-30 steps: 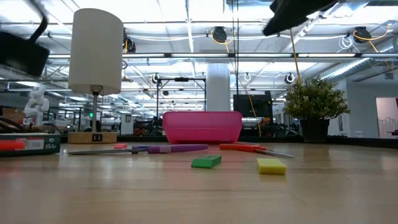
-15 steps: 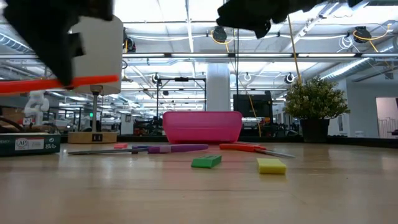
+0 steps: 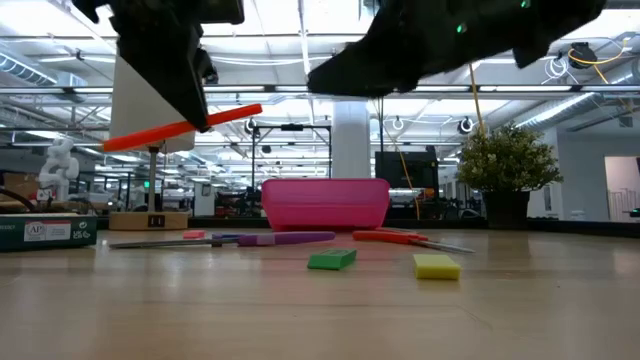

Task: Pack school essentials
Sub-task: Put the orange pen into the red supply box

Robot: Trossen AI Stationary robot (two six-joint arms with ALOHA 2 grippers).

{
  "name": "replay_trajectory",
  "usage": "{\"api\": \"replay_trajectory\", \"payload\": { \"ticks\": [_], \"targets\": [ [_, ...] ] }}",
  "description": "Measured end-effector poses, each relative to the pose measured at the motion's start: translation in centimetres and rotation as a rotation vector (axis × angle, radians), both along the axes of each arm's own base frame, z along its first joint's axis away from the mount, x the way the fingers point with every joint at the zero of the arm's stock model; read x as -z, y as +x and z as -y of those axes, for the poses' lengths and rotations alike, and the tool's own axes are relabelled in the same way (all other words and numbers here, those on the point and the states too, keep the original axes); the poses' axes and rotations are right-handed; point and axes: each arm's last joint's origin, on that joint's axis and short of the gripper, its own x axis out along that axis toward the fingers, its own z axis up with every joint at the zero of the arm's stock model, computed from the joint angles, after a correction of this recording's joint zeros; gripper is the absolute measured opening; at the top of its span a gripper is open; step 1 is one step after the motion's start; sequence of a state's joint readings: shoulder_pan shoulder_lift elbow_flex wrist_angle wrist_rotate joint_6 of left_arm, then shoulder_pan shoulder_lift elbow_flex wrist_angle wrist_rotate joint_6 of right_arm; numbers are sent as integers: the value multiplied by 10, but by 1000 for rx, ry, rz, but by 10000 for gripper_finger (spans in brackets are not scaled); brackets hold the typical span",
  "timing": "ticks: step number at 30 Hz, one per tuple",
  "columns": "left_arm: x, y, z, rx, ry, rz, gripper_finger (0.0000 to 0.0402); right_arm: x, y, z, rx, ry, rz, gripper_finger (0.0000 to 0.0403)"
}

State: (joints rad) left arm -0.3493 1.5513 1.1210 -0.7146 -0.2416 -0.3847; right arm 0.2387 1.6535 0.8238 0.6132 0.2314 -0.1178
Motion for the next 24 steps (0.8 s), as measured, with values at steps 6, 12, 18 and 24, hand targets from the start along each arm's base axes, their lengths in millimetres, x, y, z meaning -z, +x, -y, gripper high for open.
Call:
{"api": "replay_trajectory", "payload": {
  "ticks": [6, 12, 18, 24],
  "targets": [
    [-2, 8, -12, 43, 40, 39, 51, 22, 15, 10, 34, 3, 41, 196],
    [-3, 13, -25, 26, 53, 48, 51, 30, 23, 13, 11, -14, 58, 184],
    [-2, 15, -32, 18, 49, 44, 51, 24, 31, 14, -1, -20, 74, 172],
    [-2, 15, -31, 17, 48, 44, 51, 26, 32, 18, -3, -21, 56, 139]
  ]
}}
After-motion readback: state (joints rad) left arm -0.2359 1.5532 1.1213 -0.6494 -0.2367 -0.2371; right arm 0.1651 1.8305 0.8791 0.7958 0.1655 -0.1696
